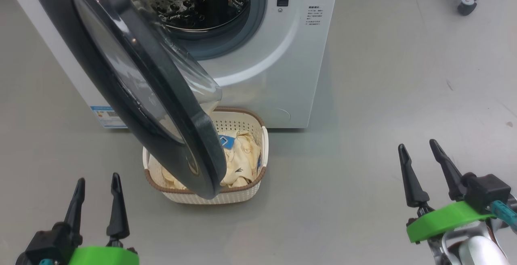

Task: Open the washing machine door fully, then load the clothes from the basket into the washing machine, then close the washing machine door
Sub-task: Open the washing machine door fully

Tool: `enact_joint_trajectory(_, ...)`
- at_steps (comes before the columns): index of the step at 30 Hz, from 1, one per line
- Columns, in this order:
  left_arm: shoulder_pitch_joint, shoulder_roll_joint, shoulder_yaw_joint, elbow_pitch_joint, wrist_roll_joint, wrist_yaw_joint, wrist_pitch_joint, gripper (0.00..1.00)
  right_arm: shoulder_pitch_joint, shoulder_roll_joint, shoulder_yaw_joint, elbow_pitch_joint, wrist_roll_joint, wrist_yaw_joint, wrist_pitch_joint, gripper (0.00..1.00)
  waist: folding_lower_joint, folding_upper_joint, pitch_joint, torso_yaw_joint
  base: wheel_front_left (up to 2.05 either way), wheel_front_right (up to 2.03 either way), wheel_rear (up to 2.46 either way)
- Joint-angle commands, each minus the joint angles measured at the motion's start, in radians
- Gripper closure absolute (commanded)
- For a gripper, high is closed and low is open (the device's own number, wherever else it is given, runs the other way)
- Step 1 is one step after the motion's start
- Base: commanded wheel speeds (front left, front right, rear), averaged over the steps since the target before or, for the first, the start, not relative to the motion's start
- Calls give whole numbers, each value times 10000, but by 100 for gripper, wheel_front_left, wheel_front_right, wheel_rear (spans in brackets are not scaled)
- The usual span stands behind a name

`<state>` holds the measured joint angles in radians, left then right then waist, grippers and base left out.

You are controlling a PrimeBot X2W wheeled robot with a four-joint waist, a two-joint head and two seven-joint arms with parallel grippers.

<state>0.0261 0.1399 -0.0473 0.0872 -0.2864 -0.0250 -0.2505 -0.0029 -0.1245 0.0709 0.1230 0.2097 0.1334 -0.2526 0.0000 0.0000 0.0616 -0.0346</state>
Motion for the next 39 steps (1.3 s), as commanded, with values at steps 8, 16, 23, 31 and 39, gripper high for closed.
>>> enact_joint_trajectory(8,-253,200,242,-341,-76,31,-73,0,-293,-99,165,-106,-115,-27,-91,0,0,0,3,4,0,0,0)
enact_joint_trajectory(16,-206,228,189,-294,-152,11,-78,100,-271,-119,188,-35,-114,-27,-91,0,0,0,-57,47,0,0,0)
enact_joint_trajectory(23,-251,245,232,-394,-213,14,-89,100,-305,-131,174,-2,-85,-27,-91,0,0,0,-42,60,0,0,0)
enact_joint_trajectory(31,-834,445,369,-1117,-129,-61,-102,100,-292,-70,115,65,-39,-27,-91,0,0,0,-91,95,0,0,0)
enact_joint_trajectory(39,-2566,852,-11,-3023,322,-252,164,100,-296,-77,-10,261,6,-27,-91,0,0,0,-215,111,0,0,0)
